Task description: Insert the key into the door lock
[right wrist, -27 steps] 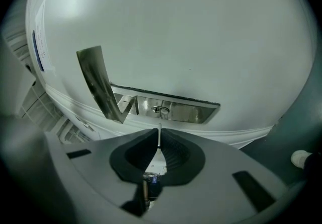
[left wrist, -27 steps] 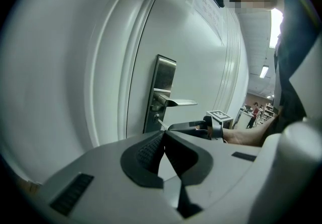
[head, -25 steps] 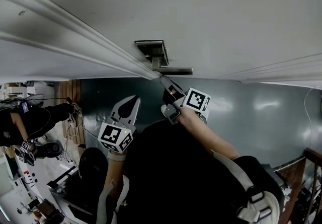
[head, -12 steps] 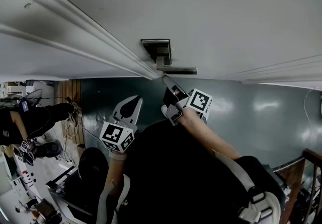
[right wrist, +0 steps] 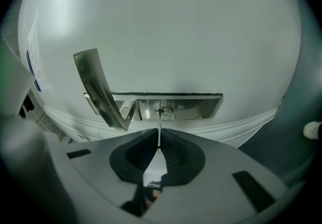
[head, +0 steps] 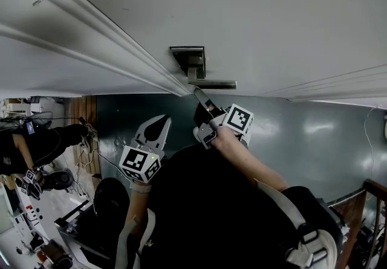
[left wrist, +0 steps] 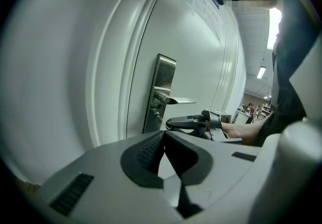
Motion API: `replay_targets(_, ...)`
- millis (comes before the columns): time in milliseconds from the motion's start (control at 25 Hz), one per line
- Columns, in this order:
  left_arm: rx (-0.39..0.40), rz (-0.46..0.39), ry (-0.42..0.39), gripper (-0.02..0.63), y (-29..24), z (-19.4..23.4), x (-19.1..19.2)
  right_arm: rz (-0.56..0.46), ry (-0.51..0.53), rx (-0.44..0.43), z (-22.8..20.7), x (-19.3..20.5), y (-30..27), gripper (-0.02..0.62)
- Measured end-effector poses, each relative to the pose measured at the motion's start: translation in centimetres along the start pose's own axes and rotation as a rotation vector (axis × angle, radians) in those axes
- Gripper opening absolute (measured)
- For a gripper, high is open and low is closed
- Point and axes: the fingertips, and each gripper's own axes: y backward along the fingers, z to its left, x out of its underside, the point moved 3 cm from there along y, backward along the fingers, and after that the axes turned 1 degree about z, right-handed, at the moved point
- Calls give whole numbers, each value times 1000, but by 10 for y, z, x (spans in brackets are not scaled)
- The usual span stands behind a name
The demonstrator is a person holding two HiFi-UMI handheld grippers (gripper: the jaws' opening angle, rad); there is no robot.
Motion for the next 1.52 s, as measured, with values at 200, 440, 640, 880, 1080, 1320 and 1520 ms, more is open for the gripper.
replay_targets(200,1,1,-6,9,0,-1,0,-29,-23,-1,0,0,-3,34)
replay_targets(440,-3,3,-5,9,1,0,1,-100,-53,-35,0,0,-6,34)
replay_targets(640,-6,7,-3,9,-1,5,4,-141,-45,-47,-4,-4,-12,34)
replay_targets(880,-15,11,-3,9,-1,8,4,-156,-24,-49,-7,-10,-19,34)
replay_targets(1080,-25,10,-6,9,0,6,4,-155,-27,-62,-7,-10,-17,34)
replay_targets(1320,-30,2,-6,9,0,0,1,-129,-15,-81,-3,-12,-19,34)
replay_targets(1520,-26,-3,-1,9,-4,-10,2,-112,-5,-97,1,-14,-10,52)
